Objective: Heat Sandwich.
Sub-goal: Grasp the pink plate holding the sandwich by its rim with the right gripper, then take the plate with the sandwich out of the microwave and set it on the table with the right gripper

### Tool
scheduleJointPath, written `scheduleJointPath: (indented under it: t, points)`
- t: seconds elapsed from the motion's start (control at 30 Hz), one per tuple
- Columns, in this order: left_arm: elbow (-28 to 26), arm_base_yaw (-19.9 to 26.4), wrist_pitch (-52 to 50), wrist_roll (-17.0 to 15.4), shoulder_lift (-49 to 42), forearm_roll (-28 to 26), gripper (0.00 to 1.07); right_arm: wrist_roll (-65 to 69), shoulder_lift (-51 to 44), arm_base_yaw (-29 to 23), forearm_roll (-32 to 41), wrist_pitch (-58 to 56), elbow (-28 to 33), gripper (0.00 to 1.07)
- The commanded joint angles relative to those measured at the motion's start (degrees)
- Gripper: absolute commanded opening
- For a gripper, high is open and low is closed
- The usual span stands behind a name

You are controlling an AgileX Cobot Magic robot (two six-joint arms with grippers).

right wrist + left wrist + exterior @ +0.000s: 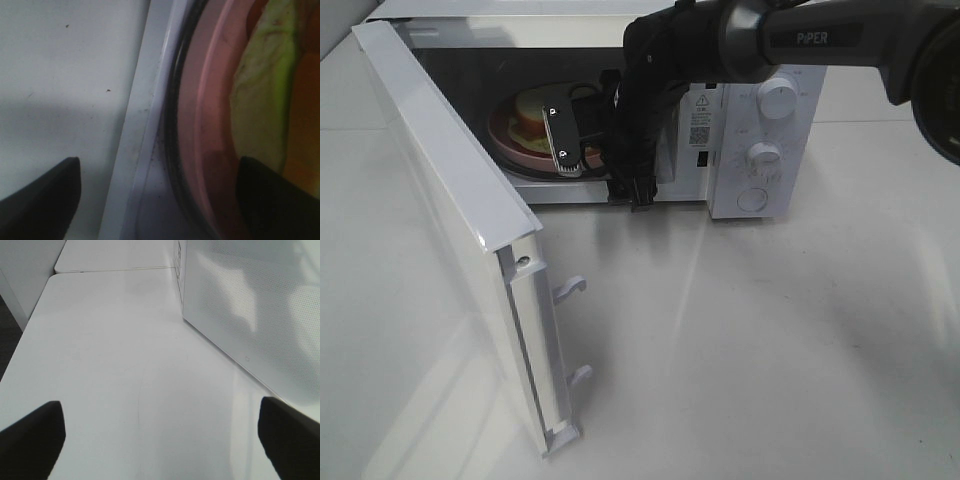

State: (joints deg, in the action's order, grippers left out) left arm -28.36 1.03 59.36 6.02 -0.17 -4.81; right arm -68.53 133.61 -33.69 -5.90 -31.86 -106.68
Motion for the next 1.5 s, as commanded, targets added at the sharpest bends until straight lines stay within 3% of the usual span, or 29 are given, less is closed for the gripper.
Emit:
scheduleJointPath:
  t: [0.03,0.4,0.47,0.5,0.57,0.6,0.63,0.7,1.27,1.5]
  points:
    - [0.06,0.11,-0.40,-0.52,-1.60,-0.52,1.00,0.63,0.11,0.23,-0.23,1.26,-0.34,0.81]
    - [0.06,0.11,-0.40,-0.52,-1.60,-0.52,1.00,1.89,3.04,0.23,0.11,1.03,-3.95,0.77]
    - [0.06,0.11,-0.40,-0.52,-1.60,-0.52,1.00,1.89,3.04,0.23,0.11,0.97,-4.01,0.62]
    - [0.06,0.11,-0.40,-0.52,-1.60,-0.52,1.00,1.89,3.04,0.23,0.11,0.97,-4.01,0.62]
    - [0.06,0.11,-0.40,-0.52,-1.60,-0.52,1.00,1.83,3.04,0.23,0.11,0.97,-4.01,0.43]
    - [0.06,0.11,-0.40,-0.52,-1.60,-0.52,1.00,1.83,3.04,0.29,0.11,0.97,-4.01,0.21]
    - [0.06,0.11,-0.40,-0.52,-1.60,-0.52,1.00,1.83,3.04,0.29,0.11,0.97,-4.01,0.21]
    - [0.06,0.11,-0.40,-0.52,-1.60,-0.52,1.00,2.01,3.04,0.29,0.17,0.86,-4.01,0.00]
    - [0.06,0.11,-0.40,-0.52,-1.60,-0.52,1.00,1.32,2.58,0.29,0.92,-0.63,-4.01,0.01]
    - [0.06,0.11,-0.40,-0.52,-1.60,-0.52,1.00,-9.57,0.17,0.29,5.90,-6.65,-3.27,0.00]
